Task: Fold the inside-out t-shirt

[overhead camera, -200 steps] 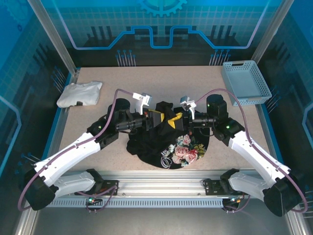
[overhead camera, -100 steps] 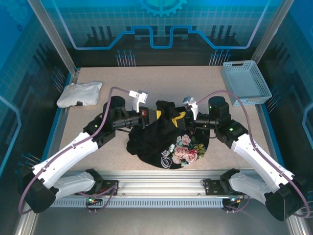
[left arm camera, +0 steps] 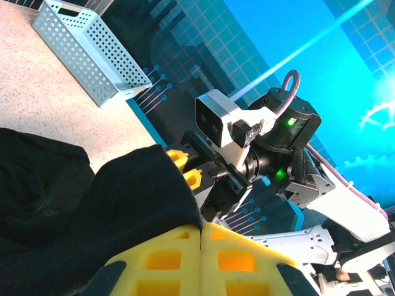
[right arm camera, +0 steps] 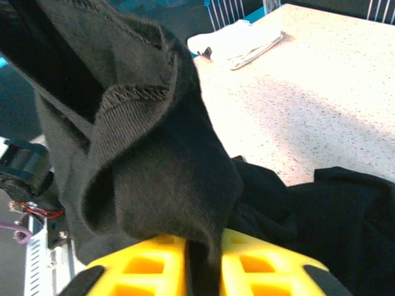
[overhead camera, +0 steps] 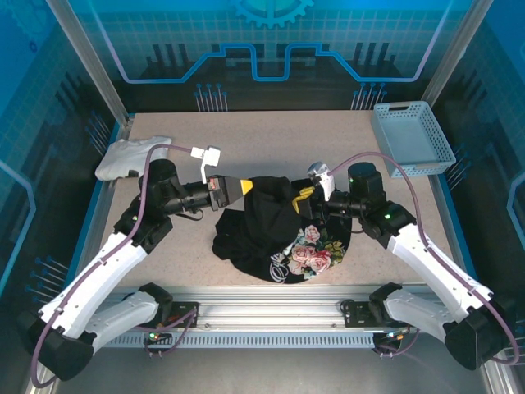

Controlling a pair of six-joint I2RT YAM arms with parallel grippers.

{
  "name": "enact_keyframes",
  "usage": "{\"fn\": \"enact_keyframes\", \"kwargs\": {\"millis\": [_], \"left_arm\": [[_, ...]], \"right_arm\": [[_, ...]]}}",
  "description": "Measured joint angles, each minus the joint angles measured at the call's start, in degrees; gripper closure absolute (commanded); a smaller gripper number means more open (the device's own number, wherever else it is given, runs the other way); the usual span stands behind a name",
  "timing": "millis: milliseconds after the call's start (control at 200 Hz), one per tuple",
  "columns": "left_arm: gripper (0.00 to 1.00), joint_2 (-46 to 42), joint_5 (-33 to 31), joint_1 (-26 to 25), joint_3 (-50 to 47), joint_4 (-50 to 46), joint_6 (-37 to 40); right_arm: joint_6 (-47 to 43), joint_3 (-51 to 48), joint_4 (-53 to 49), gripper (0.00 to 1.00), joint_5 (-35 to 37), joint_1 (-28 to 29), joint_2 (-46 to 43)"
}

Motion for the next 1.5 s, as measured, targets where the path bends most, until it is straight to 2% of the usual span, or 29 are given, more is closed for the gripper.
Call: {"fn": "enact_keyframes", "kwargs": {"millis": [115,295,410,610,770,1065,1326,1421,1501], "left_arm": [[1.0,0.46,0.02,0.02,-0.07,0.04,-0.13],[1.0,2.05,-0.02,0.02,-0.55,0.22,-0.9],[1.0,2.38,-0.04,0.02,-0.66,0.26,-1.03],[1.0,2.75,-0.07,0.02,-0.7,0.42,-1.05],[1.0,2.91,-0.07,0.02,-0.7,0.44,-1.03],[1.0,2.91,-0.07,0.02,-0.72,0.44,-1.03],[1.0,2.91,-0.04,0.02,-0.72,0.44,-1.01],[1.0,2.91,-0.04,0.02,-0.72,0.44,-1.01],[1.0,2.91,-0.04,0.02,-0.72,0.46,-1.01]], "right_arm": [[1.05,0.87,-2.54,0.61,3.85,0.26,0.11],[4.26,8.26,-13.11,0.6,17.73,1.46,0.9],[5.05,9.86,-16.63,0.6,21.79,4.66,0.07],[6.01,9.81,-17.25,0.62,20.7,10.23,-2.58],[6.47,9.88,-15.52,0.65,19.39,12.55,-0.02],[6.82,11.19,-14.19,0.69,19.76,13.35,4.52],[8.13,12.98,-13.7,0.72,23.52,13.57,6.19],[8.61,13.55,-13.7,0.77,24.65,14.14,7.19],[8.96,14.08,-13.73,0.89,25.38,14.71,8.13]]}}
